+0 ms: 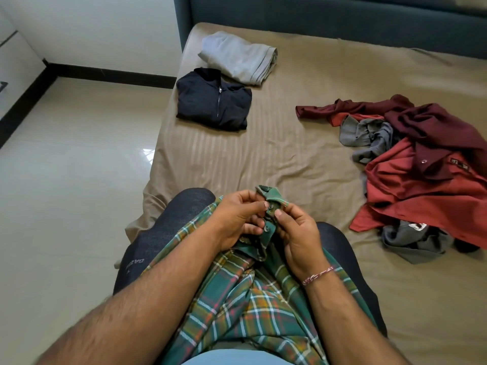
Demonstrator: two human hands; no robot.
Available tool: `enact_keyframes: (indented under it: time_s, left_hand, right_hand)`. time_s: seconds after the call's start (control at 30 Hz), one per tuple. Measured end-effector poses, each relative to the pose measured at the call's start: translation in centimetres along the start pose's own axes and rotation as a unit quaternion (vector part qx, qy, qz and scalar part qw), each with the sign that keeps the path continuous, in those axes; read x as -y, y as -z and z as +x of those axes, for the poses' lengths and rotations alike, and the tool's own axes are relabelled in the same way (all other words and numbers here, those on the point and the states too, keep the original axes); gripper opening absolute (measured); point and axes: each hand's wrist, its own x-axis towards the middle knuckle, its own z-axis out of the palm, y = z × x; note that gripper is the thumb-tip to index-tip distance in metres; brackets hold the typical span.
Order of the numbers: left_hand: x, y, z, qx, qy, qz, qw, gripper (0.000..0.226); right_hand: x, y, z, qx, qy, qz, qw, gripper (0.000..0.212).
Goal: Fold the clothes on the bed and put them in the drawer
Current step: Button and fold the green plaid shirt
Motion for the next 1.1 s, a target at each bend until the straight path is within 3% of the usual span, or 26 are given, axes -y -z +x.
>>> enact_keyframes:
  time_s: [0.13,0.27,0.37,0.47,0.63,0.73,0.8,0.87,0.93,1.0,1.1]
  left_hand:
    - [0.3,-0.1,0.2,-0.054,-0.115,0.121,0.985,0.02]
    - [0.9,0.3,0.2,-0.011,-0.246,0.371,0.895,0.067]
    - [1.2,-0.2,0.2,-0.046,-0.294,0.413,0.861,0.063]
    - [0.6,-0.1,0.1,-0.106,-0.276,0.406,0.865,0.041]
    - [-1.1,0.7,-0.3,-0.201,-0.243,0.276,0.908,0.021]
    - [-4.3,0.1,-0.5,-0.17,-0.214,0.191,0.943,0.025]
    - [-8.0,-0.6,0.2,-0.132,-0.211,0.2,0.948,0.027]
    - [-13.3,-1.3,1.5,-0.139,-0.266,0.277,0.913,0.02]
    - [-18.2,-2.1,2.8,-0.17,-0.32,0.371,0.855,0.009]
    - [-21.3,-3.0,3.6,-0.204,-0.364,0.44,0.795,0.01]
    - [-21.1,-4.2,2.8,-0.238,-0.416,0.498,0.722,0.02]
  right_hand:
    - [-0.7,-0.4,0.6,-0.028,0.047,-0.12,0.991,0.033]
    - [-0.2,-0.2,1.0,-0.073,0.082,-0.159,0.981,0.033]
    - [-0.4,0.1,1.3,-0.1,0.081,-0.15,0.98,0.022]
    - [0.1,1.1,1.5,-0.112,0.1,-0.198,0.969,0.018]
    - [2.4,1.8,1.0,-0.005,0.128,-0.332,0.935,0.019]
    - [5.0,1.5,0.6,0.108,0.103,-0.37,0.917,0.008]
    - [7.8,1.2,1.4,0.161,0.072,-0.376,0.91,0.012]
    - [12.1,0.1,3.2,0.103,0.1,-0.361,0.921,0.015]
    - [16.2,-1.0,5.6,-0.025,0.184,-0.324,0.928,0.016]
    - [19.3,-2.3,7.3,-0.112,0.28,-0.322,0.897,0.017]
    - [20.1,-3.3,7.1,-0.154,0.33,-0.374,0.853,0.019]
